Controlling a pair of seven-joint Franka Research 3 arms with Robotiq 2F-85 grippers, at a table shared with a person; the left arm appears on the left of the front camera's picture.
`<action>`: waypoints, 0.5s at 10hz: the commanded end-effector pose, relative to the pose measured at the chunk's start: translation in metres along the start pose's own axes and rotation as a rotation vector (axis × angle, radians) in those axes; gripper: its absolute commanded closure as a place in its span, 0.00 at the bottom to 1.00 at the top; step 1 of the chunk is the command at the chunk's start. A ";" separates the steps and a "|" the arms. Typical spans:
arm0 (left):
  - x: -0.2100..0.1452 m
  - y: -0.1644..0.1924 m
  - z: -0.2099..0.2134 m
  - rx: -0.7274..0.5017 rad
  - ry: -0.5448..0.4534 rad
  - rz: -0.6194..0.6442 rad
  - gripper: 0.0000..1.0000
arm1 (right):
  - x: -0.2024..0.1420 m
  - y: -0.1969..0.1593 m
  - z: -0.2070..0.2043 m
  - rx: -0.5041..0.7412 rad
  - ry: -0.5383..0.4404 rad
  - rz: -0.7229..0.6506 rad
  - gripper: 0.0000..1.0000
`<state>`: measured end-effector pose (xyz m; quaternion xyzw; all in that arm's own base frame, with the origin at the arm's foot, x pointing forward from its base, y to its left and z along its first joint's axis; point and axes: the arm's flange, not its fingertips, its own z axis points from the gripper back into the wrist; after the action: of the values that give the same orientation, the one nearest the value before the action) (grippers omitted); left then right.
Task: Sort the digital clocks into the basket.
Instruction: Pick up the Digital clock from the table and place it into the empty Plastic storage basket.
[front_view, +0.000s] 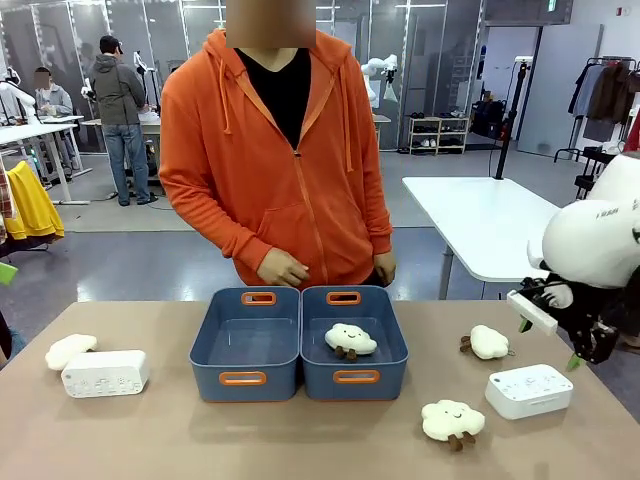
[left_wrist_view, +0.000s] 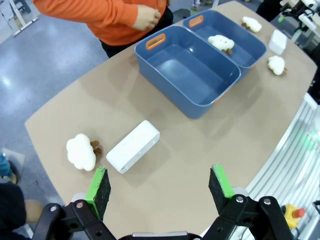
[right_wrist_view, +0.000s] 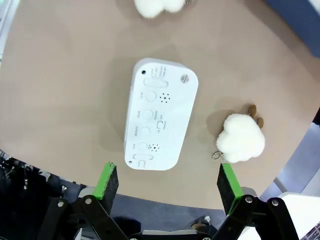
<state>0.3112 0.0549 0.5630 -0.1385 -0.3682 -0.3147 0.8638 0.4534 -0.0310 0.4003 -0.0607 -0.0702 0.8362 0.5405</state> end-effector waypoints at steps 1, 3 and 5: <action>-0.001 0.001 0.001 -0.005 0.002 -0.018 0.00 | 0.004 -0.002 -0.025 -0.011 0.016 -0.052 0.00; -0.001 0.001 0.001 -0.005 0.002 -0.018 0.00 | -0.001 -0.002 -0.055 0.001 -0.007 -0.064 0.00; -0.001 0.001 0.001 -0.005 0.002 -0.018 0.00 | -0.001 -0.002 -0.075 0.048 -0.031 -0.081 0.00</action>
<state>0.3112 0.0549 0.5630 -0.1385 -0.3682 -0.3147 0.8638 0.4618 -0.0266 0.3321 -0.0334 -0.0593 0.8204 0.5678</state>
